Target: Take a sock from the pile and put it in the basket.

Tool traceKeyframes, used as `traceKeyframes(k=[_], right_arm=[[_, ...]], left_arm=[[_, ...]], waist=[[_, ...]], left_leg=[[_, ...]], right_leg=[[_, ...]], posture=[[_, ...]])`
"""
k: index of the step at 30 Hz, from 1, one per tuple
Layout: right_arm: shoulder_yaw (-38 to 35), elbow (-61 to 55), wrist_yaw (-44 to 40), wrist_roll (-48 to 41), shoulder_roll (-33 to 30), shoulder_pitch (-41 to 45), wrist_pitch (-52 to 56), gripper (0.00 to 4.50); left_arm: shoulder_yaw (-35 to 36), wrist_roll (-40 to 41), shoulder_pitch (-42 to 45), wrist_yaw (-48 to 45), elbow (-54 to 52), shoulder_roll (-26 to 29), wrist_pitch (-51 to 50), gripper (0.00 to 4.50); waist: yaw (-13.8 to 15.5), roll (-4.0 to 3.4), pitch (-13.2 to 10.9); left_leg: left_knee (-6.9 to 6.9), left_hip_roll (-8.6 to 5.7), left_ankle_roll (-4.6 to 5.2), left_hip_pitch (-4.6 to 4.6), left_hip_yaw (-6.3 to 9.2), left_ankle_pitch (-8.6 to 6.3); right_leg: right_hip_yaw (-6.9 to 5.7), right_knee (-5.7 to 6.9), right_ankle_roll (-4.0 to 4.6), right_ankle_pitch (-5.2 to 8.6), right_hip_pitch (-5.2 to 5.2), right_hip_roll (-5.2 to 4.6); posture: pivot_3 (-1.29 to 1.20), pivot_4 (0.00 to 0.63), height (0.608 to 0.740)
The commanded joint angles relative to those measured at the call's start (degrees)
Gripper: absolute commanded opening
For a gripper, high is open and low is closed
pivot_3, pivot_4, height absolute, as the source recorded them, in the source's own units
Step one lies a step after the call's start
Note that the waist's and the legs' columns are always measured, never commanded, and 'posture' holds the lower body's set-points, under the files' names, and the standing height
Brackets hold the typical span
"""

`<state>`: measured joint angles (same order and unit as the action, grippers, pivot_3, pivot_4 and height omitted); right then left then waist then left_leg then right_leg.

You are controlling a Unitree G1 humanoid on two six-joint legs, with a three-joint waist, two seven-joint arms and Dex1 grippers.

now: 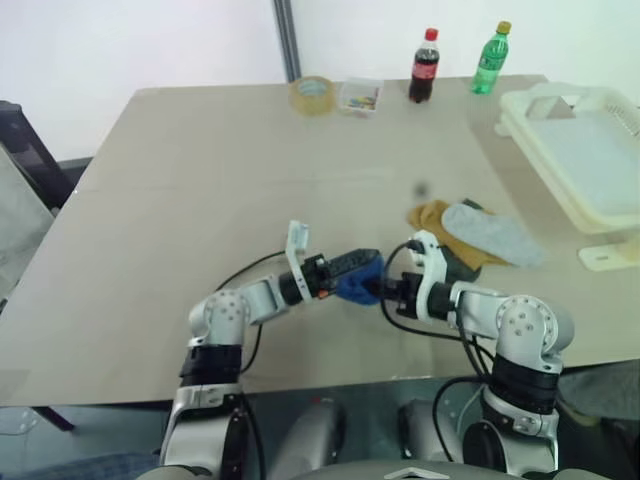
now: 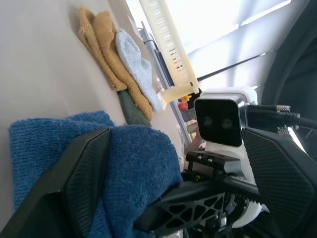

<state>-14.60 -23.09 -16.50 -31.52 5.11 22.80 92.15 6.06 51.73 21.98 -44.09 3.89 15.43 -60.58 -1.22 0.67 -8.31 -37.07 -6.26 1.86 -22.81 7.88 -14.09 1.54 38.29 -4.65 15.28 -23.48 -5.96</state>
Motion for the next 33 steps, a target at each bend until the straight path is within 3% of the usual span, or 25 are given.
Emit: traceKeyframes(k=[1, 5, 11, 15, 21, 24, 27, 33], right_arm=[[-0.6, -2.5, 0.0, -0.7, -3.7, 0.7, 0.3, 0.02], [-0.1, -4.3, -1.2, -1.4, -8.9, 1.4, -0.8, 0.02], [1.2, -5.1, -4.2, -2.6, -16.7, 3.0, -3.7, 0.02], [0.9, -5.5, -5.6, -3.7, -19.9, 5.1, -3.3, 0.02], [-1.9, -7.0, -9.9, -6.4, -32.6, 9.9, -1.6, 0.02], [-2.1, -5.2, -12.7, -5.9, -42.7, 11.3, -4.2, 0.02], [-0.6, -1.5, -15.7, -3.9, -52.6, 13.0, -9.9, 0.02], [0.8, 12.3, -19.1, 0.2, -62.7, 16.9, -18.0, 0.02]], left_arm=[[-8.2, -7.2, -3.7, -6.8, -9.5, 6.1, 7.5, 4.50], [-10.2, -13.9, -6.5, -8.6, -13.3, 8.3, 19.4, 4.50], [-13.7, -27.7, -9.2, -12.2, -10.6, 5.6, 49.3, 4.50], [-14.5, -30.2, -8.7, -11.2, -6.8, 2.6, 55.2, 4.50], [-14.6, -32.1, -6.4, -8.7, -0.8, -3.8, 63.2, 4.50], [-14.4, -33.2, -4.4, -6.4, 2.0, -7.2, 66.5, 4.50], [-15.0, -34.3, -2.6, -5.3, 3.7, -9.4, 68.8, 4.50], [-15.4, -36.0, 2.4, -3.0, 8.1, -13.0, 71.8, 4.50]], waist=[[0.0, -0.03, 0.0], [0.4, -0.09, 0.0], [0.6, -0.14, -0.1], [0.4, -0.14, -0.1], [0.7, -0.22, -0.1], [1.0, -0.20, -0.1], [1.3, -0.19, -0.2], [1.0, -0.15, -0.2]], left_leg=[[0.04, 0.00, 0.00, 0.00, -0.06, 0.00], [0.06, 0.00, 0.00, 0.00, -0.14, 0.00], [0.16, 0.00, 0.01, -0.04, -0.15, 0.00], [0.26, 0.06, 0.02, -0.10, -0.16, -0.01], [0.19, -0.04, 0.05, -0.17, -0.13, 0.00], [0.16, -0.04, 0.06, -0.21, -0.10, -0.01], [-0.01, -0.10, 0.09, -0.34, -0.07, -0.02], [-0.11, -0.07, 0.12, -0.36, -0.11, -0.03]], right_leg=[[0.06, 0.02, 0.00, 0.00, -0.05, -0.01], [0.12, -0.01, 0.01, 0.00, -0.06, -0.01], [0.10, -0.17, 0.01, 0.00, -0.07, -0.15], [0.10, -0.26, 0.00, 0.00, -0.07, -0.16], [0.01, -0.26, -0.03, -0.01, -0.05, -0.07], [-0.05, -0.29, -0.04, -0.02, -0.03, -0.07], [-0.13, -0.31, -0.09, -0.04, -0.03, -0.08], [-0.10, -0.29, -0.16, -0.09, -0.01, -0.06]], posture=[[0.00, 0.150, 0.740], [0.00, 0.150, 0.740], [0.00, 0.150, 0.740], [0.00, 0.150, 0.740], [0.00, 0.150, 0.740], [0.00, 0.150, 0.740], [0.00, 0.150, 0.740], [0.00, 0.150, 0.740]])
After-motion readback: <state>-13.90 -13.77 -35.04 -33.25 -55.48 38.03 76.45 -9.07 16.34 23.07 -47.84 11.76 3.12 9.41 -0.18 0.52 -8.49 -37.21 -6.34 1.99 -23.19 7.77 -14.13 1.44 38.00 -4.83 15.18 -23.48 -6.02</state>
